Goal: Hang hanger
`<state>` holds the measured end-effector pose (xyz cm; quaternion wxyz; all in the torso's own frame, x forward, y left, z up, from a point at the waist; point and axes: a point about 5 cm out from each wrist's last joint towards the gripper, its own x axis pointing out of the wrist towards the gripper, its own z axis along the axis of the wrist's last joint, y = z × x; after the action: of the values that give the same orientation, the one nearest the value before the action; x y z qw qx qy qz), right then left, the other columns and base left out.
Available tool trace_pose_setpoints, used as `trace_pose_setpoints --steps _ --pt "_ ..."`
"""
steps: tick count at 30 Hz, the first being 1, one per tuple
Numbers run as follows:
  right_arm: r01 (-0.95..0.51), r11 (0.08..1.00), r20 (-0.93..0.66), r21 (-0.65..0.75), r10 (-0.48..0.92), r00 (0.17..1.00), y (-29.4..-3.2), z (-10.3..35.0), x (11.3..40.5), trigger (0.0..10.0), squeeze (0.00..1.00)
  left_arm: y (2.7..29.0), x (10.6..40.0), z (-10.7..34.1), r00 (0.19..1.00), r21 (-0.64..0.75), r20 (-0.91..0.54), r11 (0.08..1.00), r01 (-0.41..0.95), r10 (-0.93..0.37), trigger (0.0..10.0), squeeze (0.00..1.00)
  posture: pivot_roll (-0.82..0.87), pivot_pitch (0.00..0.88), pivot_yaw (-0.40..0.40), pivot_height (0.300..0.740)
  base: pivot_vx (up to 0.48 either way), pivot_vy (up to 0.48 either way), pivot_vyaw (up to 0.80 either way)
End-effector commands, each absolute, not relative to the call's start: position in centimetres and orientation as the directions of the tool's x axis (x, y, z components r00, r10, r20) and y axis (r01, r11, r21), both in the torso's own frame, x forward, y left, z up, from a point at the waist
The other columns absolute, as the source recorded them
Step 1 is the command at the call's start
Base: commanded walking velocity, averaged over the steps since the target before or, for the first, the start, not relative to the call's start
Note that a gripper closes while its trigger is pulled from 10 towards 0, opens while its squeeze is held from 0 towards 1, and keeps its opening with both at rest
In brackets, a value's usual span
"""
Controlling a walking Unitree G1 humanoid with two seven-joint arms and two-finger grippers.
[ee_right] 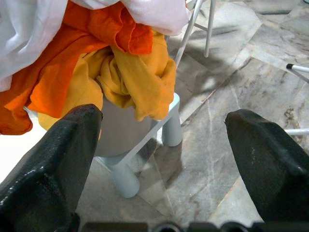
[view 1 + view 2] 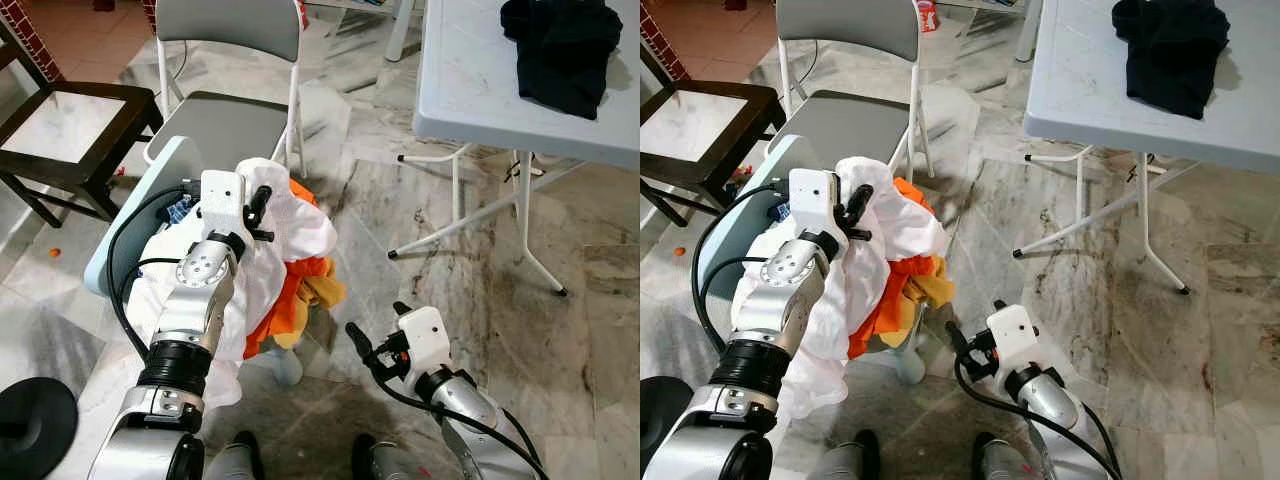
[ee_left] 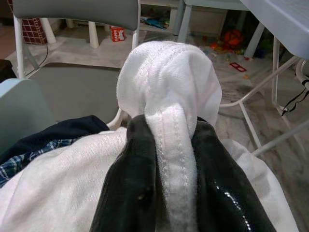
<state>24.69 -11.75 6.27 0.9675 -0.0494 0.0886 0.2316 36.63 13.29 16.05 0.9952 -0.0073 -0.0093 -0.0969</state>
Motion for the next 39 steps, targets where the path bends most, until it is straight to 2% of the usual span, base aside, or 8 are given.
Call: trace_pose_setpoints --steps 1,18,25,26,27,28,33,39 --pt "-0.461 0.886 -0.212 -0.047 0.442 0.872 -11.9 5.8 24.4 10.0 0.0 13.7 36.5 15.7 0.983 -0.01 0.004 0.983 0.183 -0.183 0.0 0.0 -0.05 0.246 0.002 0.74 0.0 0.0 0.0" --pt "-0.466 0.884 -0.211 -0.045 0.447 0.869 -11.6 5.7 24.5 10.0 0.0 14.3 36.0 15.1 0.986 0.009 0.013 0.986 0.168 -0.168 0.0 0.0 -0.04 0.243 -0.002 0.74 0.0 0.0 0.0" --pt "-0.467 0.883 -0.208 -0.04 0.45 0.868 -11.4 5.7 24.6 10.0 0.0 14.5 35.4 17.0 0.969 0.115 0.175 0.981 0.157 -0.175 0.0 0.0 -0.03 0.242 0.002 0.74 0.0 0.0 0.0" --pt "-0.467 0.883 -0.207 -0.04 0.45 0.869 -11.4 5.7 24.6 10.0 0.0 13.9 34.8 18.9 0.919 0.205 0.317 0.963 0.175 -0.234 0.0 0.0 -0.03 0.242 0.0 0.74 0.0 0.0 0.0" --pt "-0.467 0.883 -0.207 -0.04 0.45 0.869 -11.4 5.7 24.6 10.0 0.0 13.9 34.8 18.9 0.919 0.205 0.317 0.963 0.175 -0.234 0.0 0.0 -0.03 0.242 0.0 0.74 0.0 0.0 0.0" --pt "-0.467 0.884 -0.206 -0.04 0.45 0.869 -11.4 5.7 24.6 10.0 0.0 13.2 34.2 20.1 0.868 0.289 0.399 0.939 0.185 -0.294 0.0 0.0 -0.03 0.242 0.0 0.74 0.0 0.0 0.0" --pt "-0.468 0.883 -0.206 -0.041 0.451 0.869 -11.4 5.7 24.8 10.0 0.0 12.9 34.2 21.0 0.852 0.28 0.433 0.942 0.185 -0.296 0.0 0.0 -0.02 0.236 -0.001 0.74 0.0 0.0 0.0" --pt "-0.466 0.884 -0.2 -0.045 0.449 0.871 -11.3 5.8 25.3 10.0 0.0 13.6 34.6 26.1 0.767 0.342 0.57 0.934 0.105 -0.295 0.0 0.0 -0.02 0.226 0.001 0.74 0.0 0.0 0.0"
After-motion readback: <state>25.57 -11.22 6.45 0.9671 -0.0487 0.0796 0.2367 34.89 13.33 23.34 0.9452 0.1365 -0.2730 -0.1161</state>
